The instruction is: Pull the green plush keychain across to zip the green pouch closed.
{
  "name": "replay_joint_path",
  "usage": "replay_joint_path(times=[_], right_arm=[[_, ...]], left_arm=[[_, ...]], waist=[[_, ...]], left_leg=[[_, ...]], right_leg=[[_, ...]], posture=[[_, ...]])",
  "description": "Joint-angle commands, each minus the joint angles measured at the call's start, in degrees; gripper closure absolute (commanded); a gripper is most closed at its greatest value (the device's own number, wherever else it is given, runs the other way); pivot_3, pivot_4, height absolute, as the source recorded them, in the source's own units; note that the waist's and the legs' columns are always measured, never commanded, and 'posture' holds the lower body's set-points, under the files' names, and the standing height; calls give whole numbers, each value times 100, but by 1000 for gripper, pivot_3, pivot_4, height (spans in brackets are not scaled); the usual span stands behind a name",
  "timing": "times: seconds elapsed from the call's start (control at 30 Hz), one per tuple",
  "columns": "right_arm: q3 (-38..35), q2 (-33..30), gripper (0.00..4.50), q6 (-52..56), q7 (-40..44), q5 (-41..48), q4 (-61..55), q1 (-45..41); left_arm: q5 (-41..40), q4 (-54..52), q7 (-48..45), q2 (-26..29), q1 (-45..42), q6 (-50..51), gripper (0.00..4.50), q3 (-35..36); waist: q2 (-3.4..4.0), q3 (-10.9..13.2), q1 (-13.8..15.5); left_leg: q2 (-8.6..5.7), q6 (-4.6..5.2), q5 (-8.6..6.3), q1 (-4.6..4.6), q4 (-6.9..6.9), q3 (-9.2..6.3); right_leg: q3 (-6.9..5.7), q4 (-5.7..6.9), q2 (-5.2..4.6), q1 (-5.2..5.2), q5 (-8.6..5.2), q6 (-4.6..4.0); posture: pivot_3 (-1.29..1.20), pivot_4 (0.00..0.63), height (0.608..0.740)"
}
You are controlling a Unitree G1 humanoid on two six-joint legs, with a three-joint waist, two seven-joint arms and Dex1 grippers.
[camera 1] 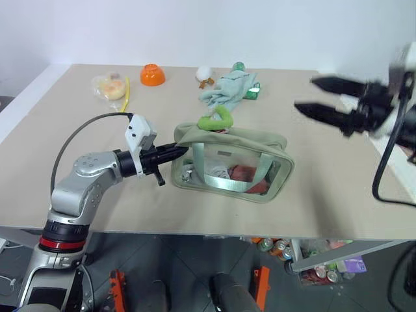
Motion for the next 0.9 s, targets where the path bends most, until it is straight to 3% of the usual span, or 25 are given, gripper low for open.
replay_joint_path(times=[0.03, 0.37, 0.6, 0.9], right_arm=[[765, 494, 1037, -325, 115, -347, 199, -551], [1913, 1442, 1037, -1795, 1240, -1667, 2311, -1740], [2048, 1474, 1037, -1561, 1816, -1640, 2026, -1570], [2096, 1596, 1037, -1639, 1662, -1977, 2012, -1180]], left_arm=[[14, -167, 30, -38, -57, -73, 4500, -23], [-8, -364, 126, -178, 86, -13, 4500, -97], [-16, -468, 198, -197, 182, 7, 4500, -80], [-39, -521, 274, -223, 171, -7, 4500, -60]], waist=[[1, 0, 2], [5, 3, 35], [6, 4, 38], [7, 4, 33]], left_leg=[[0, 0, 0, -1, -1, 0], [-34, 3, -3, -23, -3, -6], [-59, 5, -5, -35, -4, -29], [-64, 5, -4, -34, 1, -35]], right_leg=[[0, 0, -1, -1, 0, 1], [-8, -5, -43, -7, -11, 19], [-31, -4, -71, -5, -9, 15], [-40, -3, -75, 0, -12, 19]], posture=[[0, 150, 740], [0, 150, 740], [0, 150, 740], [0, 150, 740]])
